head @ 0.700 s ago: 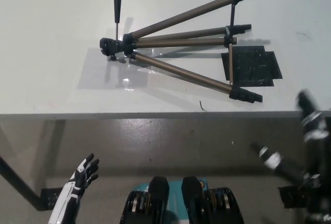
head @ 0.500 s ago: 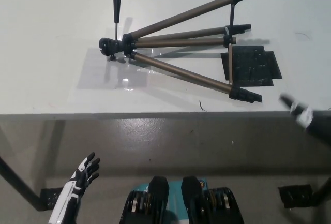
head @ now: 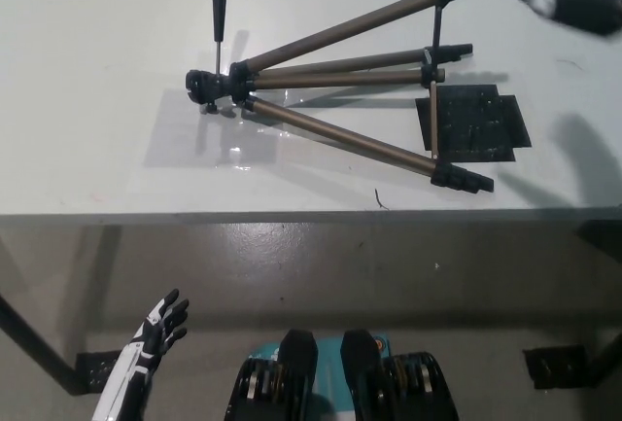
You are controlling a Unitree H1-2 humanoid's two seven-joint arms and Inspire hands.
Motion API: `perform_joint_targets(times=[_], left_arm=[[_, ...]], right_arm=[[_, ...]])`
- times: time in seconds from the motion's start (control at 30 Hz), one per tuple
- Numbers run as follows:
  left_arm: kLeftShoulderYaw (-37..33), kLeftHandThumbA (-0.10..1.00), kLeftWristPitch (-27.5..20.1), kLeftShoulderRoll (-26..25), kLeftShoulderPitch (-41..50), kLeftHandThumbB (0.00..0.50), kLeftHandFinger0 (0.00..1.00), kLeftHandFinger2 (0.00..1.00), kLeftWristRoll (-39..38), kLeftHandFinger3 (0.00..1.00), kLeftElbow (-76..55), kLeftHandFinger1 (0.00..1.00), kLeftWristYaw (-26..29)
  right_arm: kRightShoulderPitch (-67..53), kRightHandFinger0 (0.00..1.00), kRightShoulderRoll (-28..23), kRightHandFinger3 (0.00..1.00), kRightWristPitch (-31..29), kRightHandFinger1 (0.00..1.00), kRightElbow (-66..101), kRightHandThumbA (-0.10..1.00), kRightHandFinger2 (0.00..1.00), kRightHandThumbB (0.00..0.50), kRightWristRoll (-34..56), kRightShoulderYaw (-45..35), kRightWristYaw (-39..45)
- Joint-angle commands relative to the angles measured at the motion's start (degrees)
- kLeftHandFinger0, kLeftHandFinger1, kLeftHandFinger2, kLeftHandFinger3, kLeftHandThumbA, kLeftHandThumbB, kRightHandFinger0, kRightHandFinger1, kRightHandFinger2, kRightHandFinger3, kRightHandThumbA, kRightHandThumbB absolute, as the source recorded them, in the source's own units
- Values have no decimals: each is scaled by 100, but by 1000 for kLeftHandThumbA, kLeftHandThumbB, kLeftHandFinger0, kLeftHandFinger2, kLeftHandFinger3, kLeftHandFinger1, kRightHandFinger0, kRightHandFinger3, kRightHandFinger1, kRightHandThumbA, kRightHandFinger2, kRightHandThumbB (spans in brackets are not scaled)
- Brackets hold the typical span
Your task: A tripod lies near the right hand side of the table and the robot grab a leg of the tripod using its right hand and put it up right.
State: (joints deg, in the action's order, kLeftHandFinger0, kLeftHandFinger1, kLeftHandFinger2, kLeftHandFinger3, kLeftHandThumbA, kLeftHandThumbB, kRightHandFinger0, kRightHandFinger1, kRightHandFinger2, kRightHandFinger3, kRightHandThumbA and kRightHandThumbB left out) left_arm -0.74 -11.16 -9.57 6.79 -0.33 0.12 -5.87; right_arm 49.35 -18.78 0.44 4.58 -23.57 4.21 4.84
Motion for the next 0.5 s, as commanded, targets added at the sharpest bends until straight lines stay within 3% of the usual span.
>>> perform_joint_targets(times=[0.0,0.03,0.07,0.13,0.27,0.47], left_arm=[[-69,1000,-235,-146,-15,297,1000,1000,157,1000,-175,1000,-111],[-67,1000,-224,-155,-2,283,1000,1000,112,1000,-191,1000,-138],[-66,1000,-362,-159,-12,236,1000,1000,52,1000,-124,1000,-168],[-68,1000,-406,-153,-16,222,1000,1000,81,1000,-103,1000,-152],[-93,1000,-371,-153,-1,268,1000,1000,58,1000,-108,1000,-186],[-89,1000,-258,-126,36,329,1000,1000,145,1000,-187,1000,-122]], right_arm=[[2488,1000,-143,1000,910,1000,-2001,920,1000,500,-1530,1227,1157],[2627,1000,-86,1000,866,1000,-2282,916,1000,500,-1559,1360,1133],[2834,1000,12,1000,810,1000,-2672,904,1000,500,-1587,1535,1172],[3103,1000,151,1000,699,1000,-3218,878,1000,500,-1610,1796,1181],[3639,1000,581,1000,533,1000,-4563,823,1000,500,-1716,2336,994],[4151,1000,1087,1000,458,1000,-6025,888,1000,500,-1954,3183,1121]])
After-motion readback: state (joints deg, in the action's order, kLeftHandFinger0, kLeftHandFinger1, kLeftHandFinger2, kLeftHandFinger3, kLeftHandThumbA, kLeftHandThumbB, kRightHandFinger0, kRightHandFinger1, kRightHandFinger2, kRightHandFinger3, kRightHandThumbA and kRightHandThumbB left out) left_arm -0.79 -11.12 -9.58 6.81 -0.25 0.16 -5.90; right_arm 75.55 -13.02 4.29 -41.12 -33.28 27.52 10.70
